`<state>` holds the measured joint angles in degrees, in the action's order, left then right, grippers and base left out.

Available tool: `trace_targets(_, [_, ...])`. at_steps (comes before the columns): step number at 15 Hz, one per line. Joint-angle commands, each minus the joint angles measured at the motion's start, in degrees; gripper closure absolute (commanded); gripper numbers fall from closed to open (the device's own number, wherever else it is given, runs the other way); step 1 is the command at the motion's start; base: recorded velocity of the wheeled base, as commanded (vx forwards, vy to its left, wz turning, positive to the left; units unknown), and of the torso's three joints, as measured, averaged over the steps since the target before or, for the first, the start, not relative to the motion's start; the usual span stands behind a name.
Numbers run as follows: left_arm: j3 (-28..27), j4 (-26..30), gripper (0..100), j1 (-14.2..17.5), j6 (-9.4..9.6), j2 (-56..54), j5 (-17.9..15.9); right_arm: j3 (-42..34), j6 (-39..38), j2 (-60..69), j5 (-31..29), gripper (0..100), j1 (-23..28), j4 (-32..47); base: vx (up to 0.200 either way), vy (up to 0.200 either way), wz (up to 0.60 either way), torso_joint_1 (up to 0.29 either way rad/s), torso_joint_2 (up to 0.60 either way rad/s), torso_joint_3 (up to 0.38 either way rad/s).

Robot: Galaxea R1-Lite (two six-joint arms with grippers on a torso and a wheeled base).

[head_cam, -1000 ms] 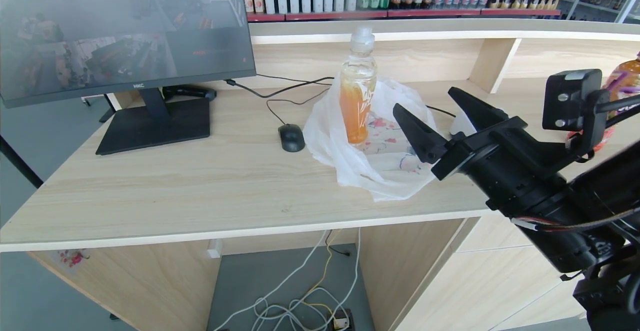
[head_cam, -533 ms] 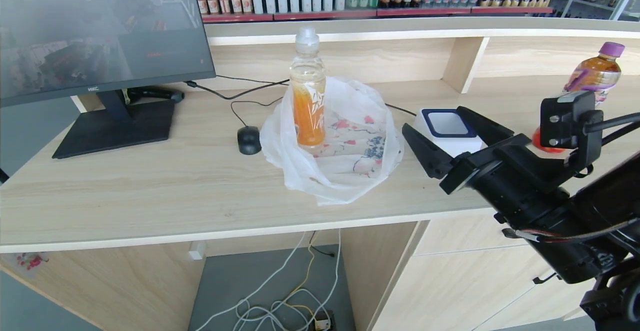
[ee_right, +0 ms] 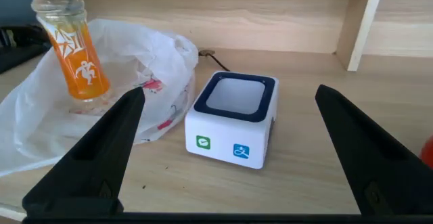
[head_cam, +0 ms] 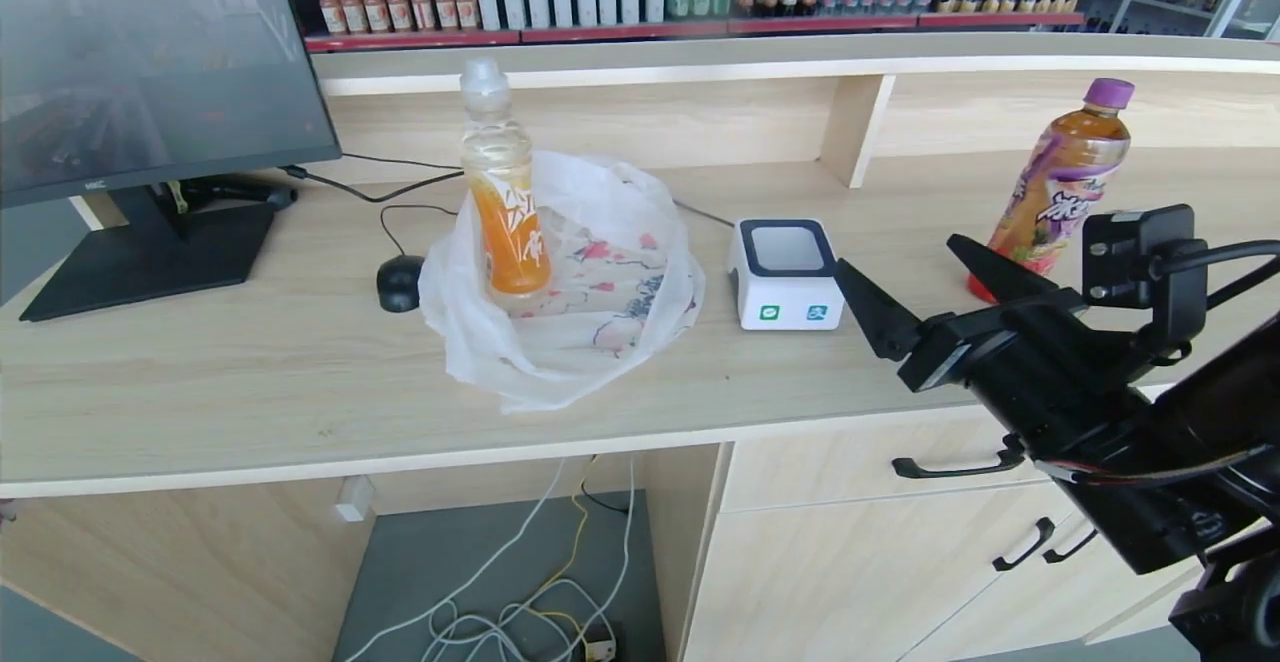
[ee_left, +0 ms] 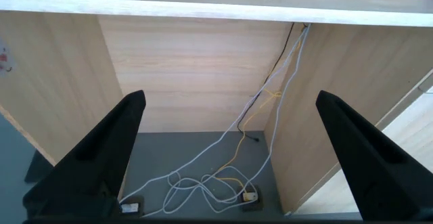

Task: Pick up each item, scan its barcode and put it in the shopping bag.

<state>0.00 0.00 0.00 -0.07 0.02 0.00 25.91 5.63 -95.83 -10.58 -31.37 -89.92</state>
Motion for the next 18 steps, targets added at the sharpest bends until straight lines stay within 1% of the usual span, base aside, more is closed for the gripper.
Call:
trace_targets(1, [0.00,0.00,0,0.00,-0.01,0.06,0.00,-0.77,0.61,0.64,-0.14,0,1.48,-0.08,0.000,-0.200,0.00,0.002,0.00,0.002])
trace_targets(2, [0.00,0.00,0,0.00,-0.01,-0.02,0.00,-0.94,1.40,0.64,-0.05,0,2.71,-0.08,0.000,-0.200,0.00,0.002,0.00,-0.002])
trace_targets(7, [0.00,0.00,0,0.00,-0.10,0.06,0.00,-2.35,1.40,1.00,-0.05,0,4.82,-0.08,0.000,-0.200,0.00,0.002,0.00,0.001])
trace_targets(8, [0.00,0.00,0,0.00,-0.10,0.06,0.00,-2.44,1.40,1.17,0.03,0,6.84,-0.08,0.000,-0.200,0.00,0.002,0.00,0.002])
trace_targets(9, [0.00,0.00,0,0.00,-0.01,0.06,0.00,-2.44,1.31,1.08,0.03,0,7.37,-0.08,0.000,-0.200,0.00,0.002,0.00,0.002])
trace_targets(13, [0.00,0.00,0,0.00,0.07,0.06,0.00,-2.17,1.05,0.12,0.30,0,6.67,-0.08,0.000,-0.200,0.00,0.005,0.00,0.001])
trace_targets(15, [0.00,0.00,0,0.00,0.16,-0.02,0.00,1.60,2.72,-1.64,3.29,0,6.67,-0.08,0.000,0.000,0.00,0.000,0.00,0.000])
trace_targets(16, [0.00,0.00,0,0.00,0.25,-0.02,0.00,5.03,2.72,-3.22,3.37,0,6.32,-0.08,0.000,0.000,0.00,0.000,0.00,0.000])
trace_targets(17, [0.00,0.00,0,0.00,0.25,0.06,0.00,7.49,2.72,-5.42,3.37,0,4.65,-0.08,0.000,0.000,0.00,0.000,0.00,0.000])
trace_targets(18, [0.00,0.00,0,0.00,0.25,-0.02,0.00,7.93,2.72,-6.39,3.29,0,3.24,-0.08,0.000,0.000,0.00,0.000,0.00,0.000])
